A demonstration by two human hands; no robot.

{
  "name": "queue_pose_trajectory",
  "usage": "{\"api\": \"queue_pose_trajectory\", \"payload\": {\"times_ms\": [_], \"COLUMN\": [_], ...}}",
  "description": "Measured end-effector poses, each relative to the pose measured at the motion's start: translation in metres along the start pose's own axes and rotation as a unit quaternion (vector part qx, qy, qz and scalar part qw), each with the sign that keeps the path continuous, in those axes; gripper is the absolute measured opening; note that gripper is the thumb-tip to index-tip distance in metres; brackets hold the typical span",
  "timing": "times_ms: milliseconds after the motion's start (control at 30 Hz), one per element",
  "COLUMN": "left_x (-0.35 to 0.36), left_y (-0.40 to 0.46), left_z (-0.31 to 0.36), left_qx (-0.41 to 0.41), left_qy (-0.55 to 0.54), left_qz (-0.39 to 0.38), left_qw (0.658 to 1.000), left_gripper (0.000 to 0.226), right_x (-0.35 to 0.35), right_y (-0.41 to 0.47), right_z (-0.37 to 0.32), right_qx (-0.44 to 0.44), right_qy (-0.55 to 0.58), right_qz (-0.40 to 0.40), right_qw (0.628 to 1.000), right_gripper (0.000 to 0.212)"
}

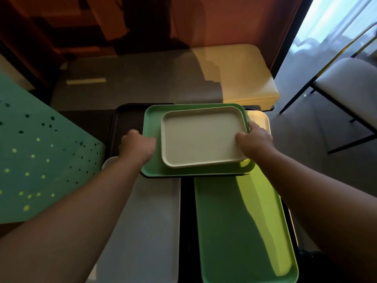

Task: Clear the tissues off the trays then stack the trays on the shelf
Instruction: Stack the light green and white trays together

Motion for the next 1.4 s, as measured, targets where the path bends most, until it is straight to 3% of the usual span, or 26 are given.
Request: {"api": "queue_pose_trajectory", "payload": {"times_ms": [100, 200, 267, 333, 400, 467, 500, 567, 600, 667, 733, 833, 933, 1033, 1100, 1200, 1300, 1400], "left_x": [0.01, 0.005, 0.0, -0.007, -0.015, -0.012, -0.001, 0.033, 0.053, 0.088, 0.105, 0.105, 0.106, 0.106, 0.105, 0.105, 0.106, 0.101], "left_y": [-0.011, -0.023, -0.032, -0.042, -0.043, -0.045, -0.051, -0.071, -0.081, -0.106, -0.12, -0.124, -0.126, -0.136, -0.141, -0.144, -0.144, -0.14], "left_z": [-0.006, -0.004, 0.002, 0.007, 0.002, -0.001, 0.002, 0.004, 0.005, 0.008, 0.007, 0.0, -0.002, 0.002, 0.006, 0.006, 0.006, 0.002], "left_qx": [0.012, 0.056, 0.107, 0.136, 0.131, 0.12, 0.113, 0.083, 0.066, 0.042, 0.038, 0.036, 0.04, 0.051, 0.058, 0.062, 0.047, 0.033], "left_qy": [0.009, -0.057, -0.097, -0.174, -0.34, -0.529, -0.589, -0.634, -0.64, -0.639, -0.632, -0.601, -0.575, -0.542, -0.522, -0.512, -0.53, -0.514], "left_qz": [-0.035, -0.023, -0.022, -0.027, -0.043, -0.094, -0.132, -0.177, -0.186, -0.206, -0.207, -0.192, -0.215, -0.262, -0.283, -0.304, -0.322, -0.267], "left_qw": [0.999, 0.997, 0.989, 0.975, 0.93, 0.835, 0.789, 0.748, 0.743, 0.74, 0.746, 0.775, 0.788, 0.797, 0.802, 0.801, 0.783, 0.814], "left_gripper": [0.034, 0.027, 0.03, 0.051, 0.058, 0.036, 0.022, 0.019, 0.025, 0.057, 0.086, 0.067, 0.049, 0.064, 0.072, 0.068, 0.073, 0.066], "right_x": [0.003, -0.002, -0.006, -0.008, -0.009, -0.003, 0.006, 0.027, 0.041, 0.066, 0.08, 0.072, 0.036, 0.011, 0.003, -0.004, -0.009, -0.004], "right_y": [-0.002, -0.012, -0.027, -0.042, -0.059, -0.075, -0.082, -0.104, -0.113, -0.139, -0.168, -0.19, -0.184, -0.169, -0.163, -0.162, -0.161, -0.167], "right_z": [0.0, -0.004, -0.006, 0.005, 0.026, 0.047, 0.055, 0.067, 0.072, 0.086, 0.099, 0.115, 0.132, 0.133, 0.13, 0.125, 0.122, 0.12], "right_qx": [-0.014, -0.021, -0.032, -0.029, 0.0, 0.042, 0.055, 0.065, 0.063, 0.057, 0.056, 0.041, 0.041, 0.038, 0.04, 0.025, -0.019, -0.049], "right_qy": [0.041, 0.089, 0.164, 0.254, 0.362, 0.463, 0.505, 0.56, 0.575, 0.591, 0.604, 0.622, 0.644, 0.602, 0.531, 0.48, 0.421, 0.348], "right_qz": [-0.013, -0.01, -0.014, -0.021, -0.021, -0.017, -0.018, -0.01, -0.004, 0.011, -0.01, -0.062, -0.079, -0.154, -0.197, -0.231, -0.159, -0.093], "right_qw": [0.999, 0.996, 0.986, 0.966, 0.932, 0.885, 0.861, 0.826, 0.816, 0.805, 0.795, 0.779, 0.76, 0.783, 0.823, 0.846, 0.893, 0.932], "right_gripper": [0.064, 0.061, 0.044, 0.03, 0.029, 0.026, 0.022, 0.016, 0.02, 0.038, 0.038, 0.03, 0.057, 0.075, 0.07, 0.061, 0.056, 0.052]}}
Point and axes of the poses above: each hand's wrist, its own y-axis towards the middle knuckle, its own x-axis out of the palm, z = x × y, the point moved 7 cm from there along y, towards the middle knuckle, and after that the axes turned 12 degrees about -z, right-handed, at the moved point
